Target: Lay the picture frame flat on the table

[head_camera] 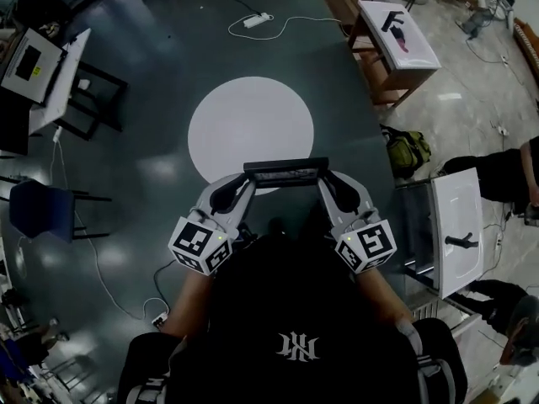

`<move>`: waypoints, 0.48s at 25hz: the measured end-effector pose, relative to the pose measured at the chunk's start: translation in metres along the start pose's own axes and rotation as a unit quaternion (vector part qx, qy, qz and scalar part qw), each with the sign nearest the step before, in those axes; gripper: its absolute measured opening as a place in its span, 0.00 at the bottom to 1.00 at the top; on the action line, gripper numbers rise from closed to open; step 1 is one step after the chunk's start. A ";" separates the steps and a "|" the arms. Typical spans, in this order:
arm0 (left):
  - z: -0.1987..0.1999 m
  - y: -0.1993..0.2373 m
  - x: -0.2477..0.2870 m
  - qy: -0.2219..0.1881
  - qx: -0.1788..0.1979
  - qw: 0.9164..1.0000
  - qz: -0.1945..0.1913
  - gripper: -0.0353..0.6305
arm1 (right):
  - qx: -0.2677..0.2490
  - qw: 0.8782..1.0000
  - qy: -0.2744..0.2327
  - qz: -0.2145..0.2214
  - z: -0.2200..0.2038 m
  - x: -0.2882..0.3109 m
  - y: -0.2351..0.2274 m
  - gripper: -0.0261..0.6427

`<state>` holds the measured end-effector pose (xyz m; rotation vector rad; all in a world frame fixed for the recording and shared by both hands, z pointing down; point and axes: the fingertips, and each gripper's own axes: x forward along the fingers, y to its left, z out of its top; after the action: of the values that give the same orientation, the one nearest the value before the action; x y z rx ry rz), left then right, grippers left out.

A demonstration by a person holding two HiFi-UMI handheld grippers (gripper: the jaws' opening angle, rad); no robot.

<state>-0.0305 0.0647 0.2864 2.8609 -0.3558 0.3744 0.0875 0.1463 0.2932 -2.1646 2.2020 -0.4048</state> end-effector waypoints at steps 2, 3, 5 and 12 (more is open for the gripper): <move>-0.001 0.011 0.005 -0.003 -0.008 1.000 0.025 0.14 | -0.003 1.000 0.004 0.025 0.000 0.017 -0.007 0.11; 0.000 0.017 0.008 -0.004 -0.012 0.999 0.038 0.14 | -0.004 0.999 0.007 0.039 0.001 0.027 -0.010 0.11; 0.005 0.031 0.010 -0.007 -0.022 0.998 0.064 0.14 | -0.006 0.998 0.016 0.066 0.005 0.050 -0.012 0.11; 0.035 0.066 0.033 -0.037 -0.043 0.987 0.151 0.14 | -0.035 0.986 0.030 0.163 0.038 0.122 -0.040 0.11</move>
<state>-0.0092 -0.0136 0.2760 2.7432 -0.8030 0.2975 0.1301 0.0194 0.2847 -1.7927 2.5779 -0.3853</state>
